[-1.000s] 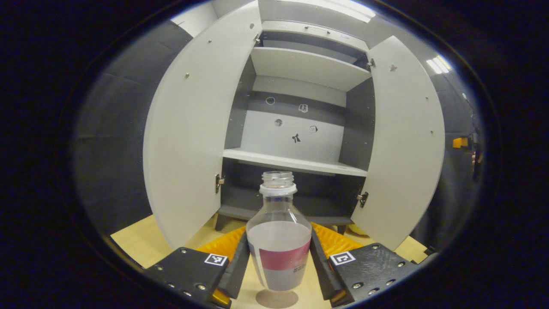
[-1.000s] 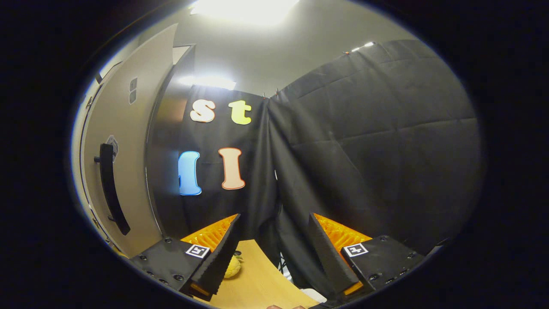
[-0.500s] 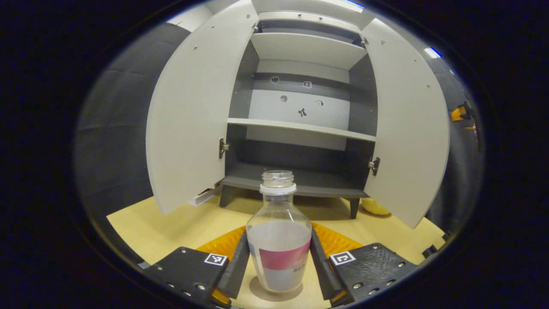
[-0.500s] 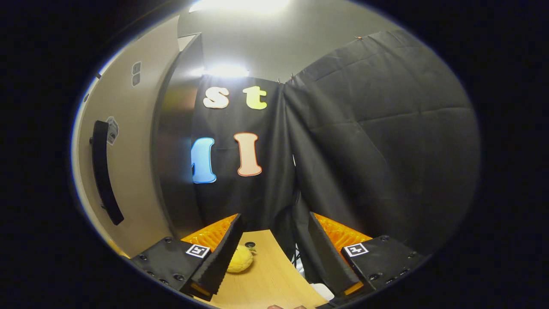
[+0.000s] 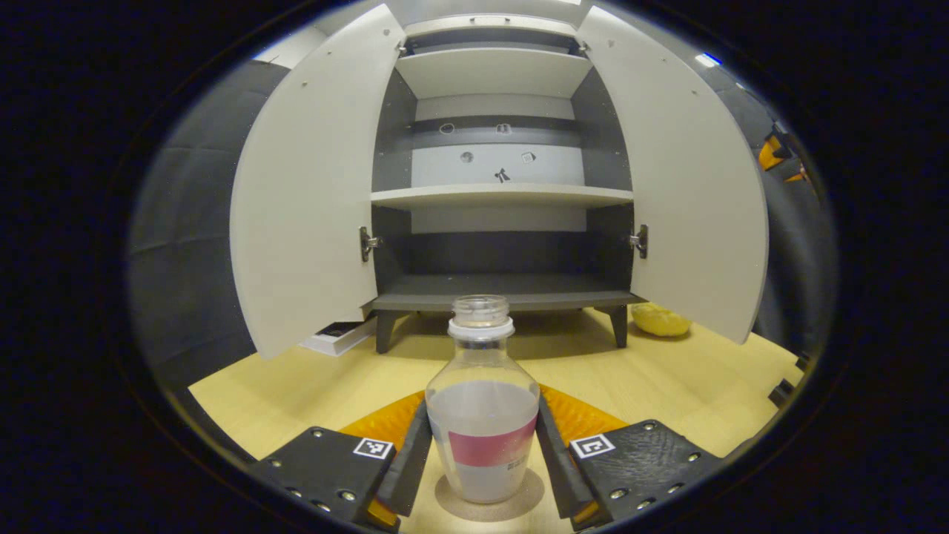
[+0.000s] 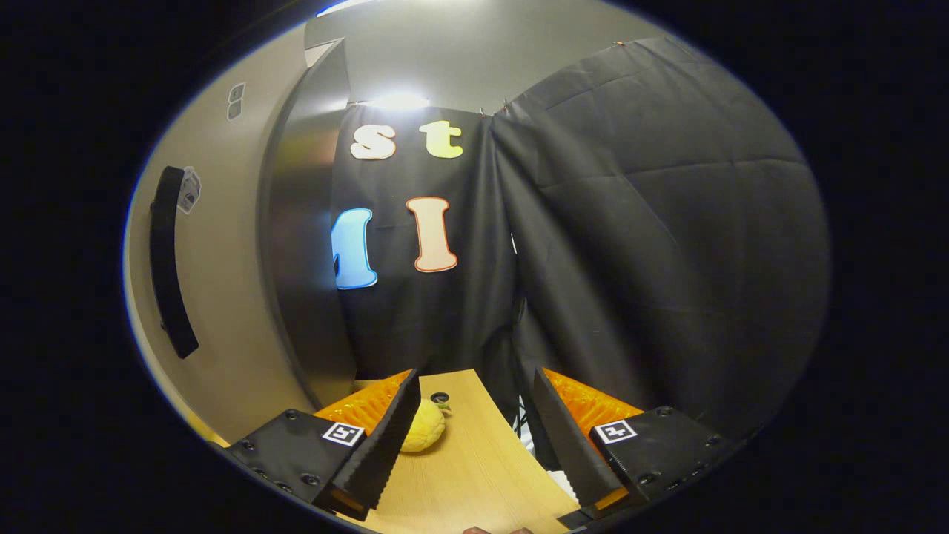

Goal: Grasp the bottle in the cabinet with the left hand and place it on the coaster, then close the right door with the right hand and the left door with the left hand.

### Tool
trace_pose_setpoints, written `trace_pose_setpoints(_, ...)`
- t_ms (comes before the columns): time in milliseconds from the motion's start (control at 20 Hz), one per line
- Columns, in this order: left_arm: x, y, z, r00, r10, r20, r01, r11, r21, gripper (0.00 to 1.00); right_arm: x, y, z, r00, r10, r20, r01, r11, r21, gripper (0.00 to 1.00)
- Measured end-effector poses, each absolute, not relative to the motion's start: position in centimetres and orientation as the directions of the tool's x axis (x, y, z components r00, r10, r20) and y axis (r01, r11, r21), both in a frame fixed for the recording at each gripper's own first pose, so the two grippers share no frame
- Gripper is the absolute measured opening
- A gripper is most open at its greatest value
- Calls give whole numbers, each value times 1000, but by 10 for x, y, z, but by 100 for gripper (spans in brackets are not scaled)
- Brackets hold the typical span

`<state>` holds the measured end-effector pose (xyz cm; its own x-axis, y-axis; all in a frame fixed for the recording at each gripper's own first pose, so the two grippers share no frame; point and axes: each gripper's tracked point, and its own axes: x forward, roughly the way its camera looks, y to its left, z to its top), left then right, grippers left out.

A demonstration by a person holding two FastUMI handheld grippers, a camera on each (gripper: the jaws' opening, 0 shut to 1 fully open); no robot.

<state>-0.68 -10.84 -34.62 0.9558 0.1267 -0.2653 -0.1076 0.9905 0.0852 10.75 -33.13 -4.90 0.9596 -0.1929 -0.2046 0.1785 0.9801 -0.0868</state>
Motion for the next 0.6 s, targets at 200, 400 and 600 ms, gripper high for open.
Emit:
trace_pose_setpoints(200, -12, -112, -349, 957, 133, -256, -112, 989, 98, 72, 107, -328, -51, 960, -182, -210, 166, 982, -95, 97)
trace_pose_setpoints(400, -18, -107, -342, 951, 168, -259, -146, 984, 104, 90, 105, -324, -63, 957, -164, -238, 148, 986, -81, 97)
trace_pose_setpoints(600, -16, -108, -315, 956, 173, -235, -152, 983, 105, 100, 102, -322, -63, 958, -162, -236, 145, 985, -89, 97)
